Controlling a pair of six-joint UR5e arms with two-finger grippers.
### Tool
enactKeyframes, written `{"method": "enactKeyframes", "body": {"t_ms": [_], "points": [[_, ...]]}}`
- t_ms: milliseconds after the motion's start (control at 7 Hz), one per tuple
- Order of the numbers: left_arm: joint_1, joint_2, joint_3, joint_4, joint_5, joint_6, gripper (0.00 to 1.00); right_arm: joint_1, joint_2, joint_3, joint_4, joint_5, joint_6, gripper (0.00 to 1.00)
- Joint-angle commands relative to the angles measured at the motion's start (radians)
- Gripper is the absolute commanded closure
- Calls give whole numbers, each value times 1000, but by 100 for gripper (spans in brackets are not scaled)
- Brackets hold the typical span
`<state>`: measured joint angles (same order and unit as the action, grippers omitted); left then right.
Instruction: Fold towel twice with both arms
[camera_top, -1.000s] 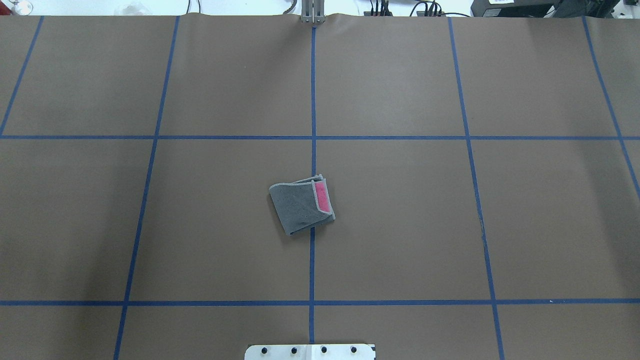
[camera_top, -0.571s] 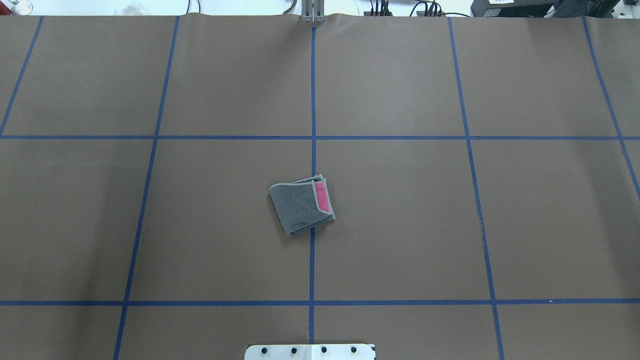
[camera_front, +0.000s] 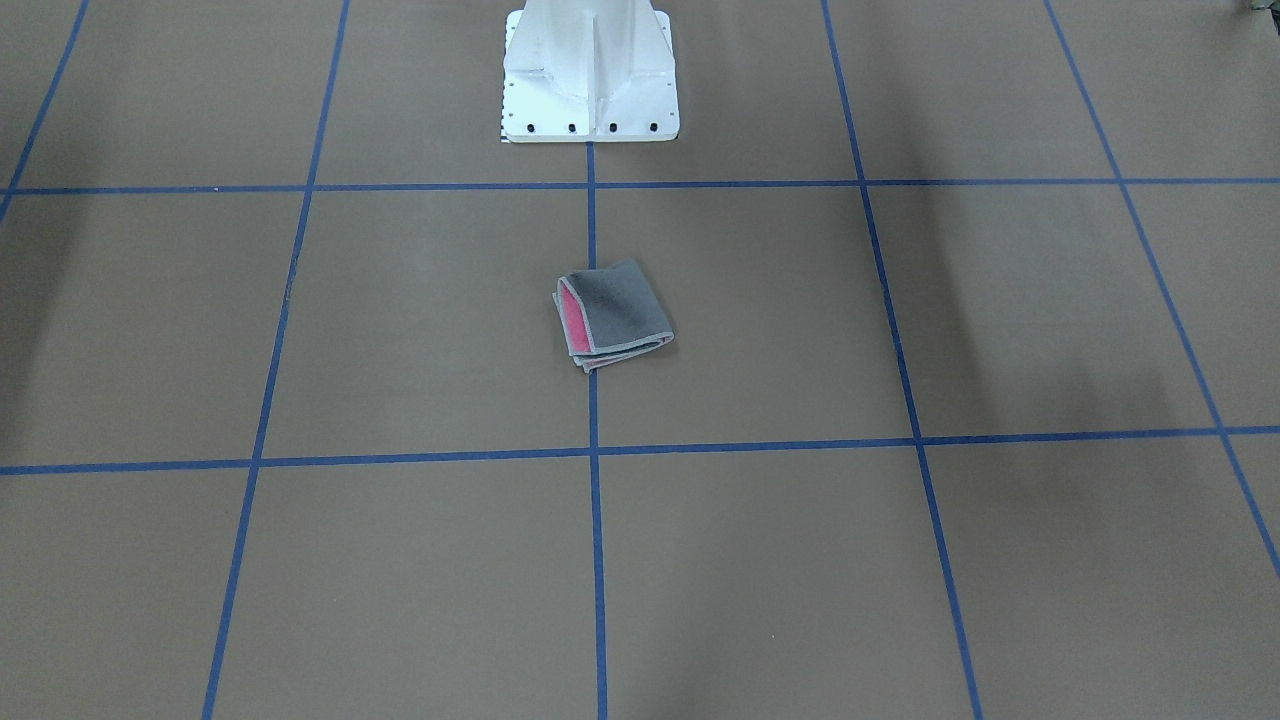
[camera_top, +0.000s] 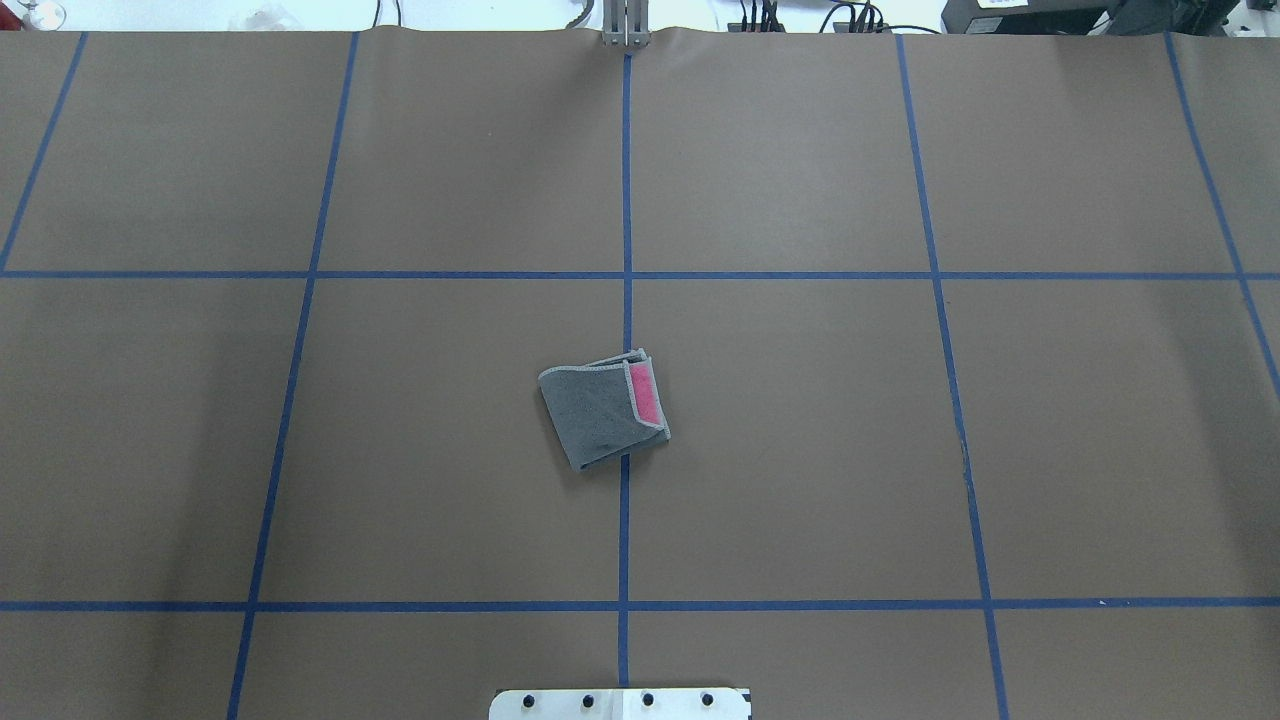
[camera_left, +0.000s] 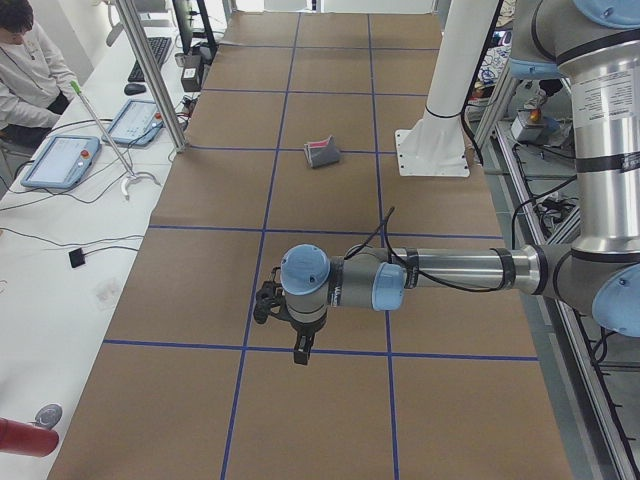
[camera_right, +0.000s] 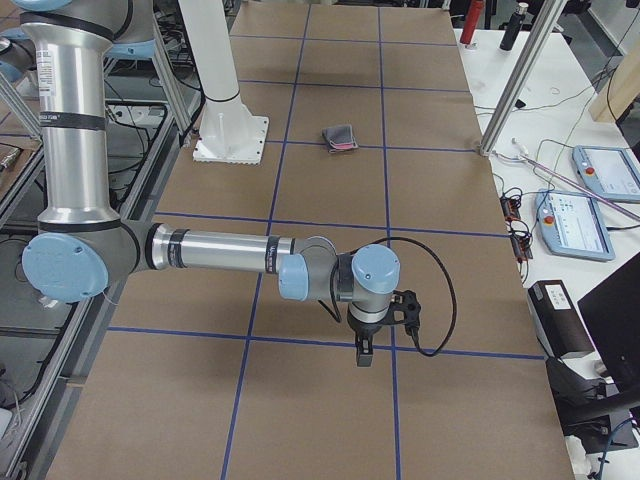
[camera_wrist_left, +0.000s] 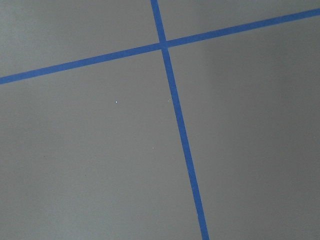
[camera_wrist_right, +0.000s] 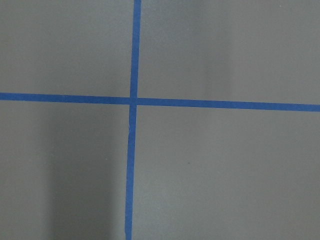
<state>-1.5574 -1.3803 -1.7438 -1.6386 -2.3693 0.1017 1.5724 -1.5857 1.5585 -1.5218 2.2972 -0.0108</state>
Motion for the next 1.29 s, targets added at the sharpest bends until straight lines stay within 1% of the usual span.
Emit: {"method": "enactKeyframes", "body": {"t_ms": [0,429,1143], "points": [[-1,1,10,-3,-1,-33,0,0,0,0,0,1,0,0],[-4,12,-11,-9,30,-25,0,0,0,-1,0,-2,0,0],[-4,13,-11,-7,30,-27,0,0,0,-9,-1,-2,3,0]]}}
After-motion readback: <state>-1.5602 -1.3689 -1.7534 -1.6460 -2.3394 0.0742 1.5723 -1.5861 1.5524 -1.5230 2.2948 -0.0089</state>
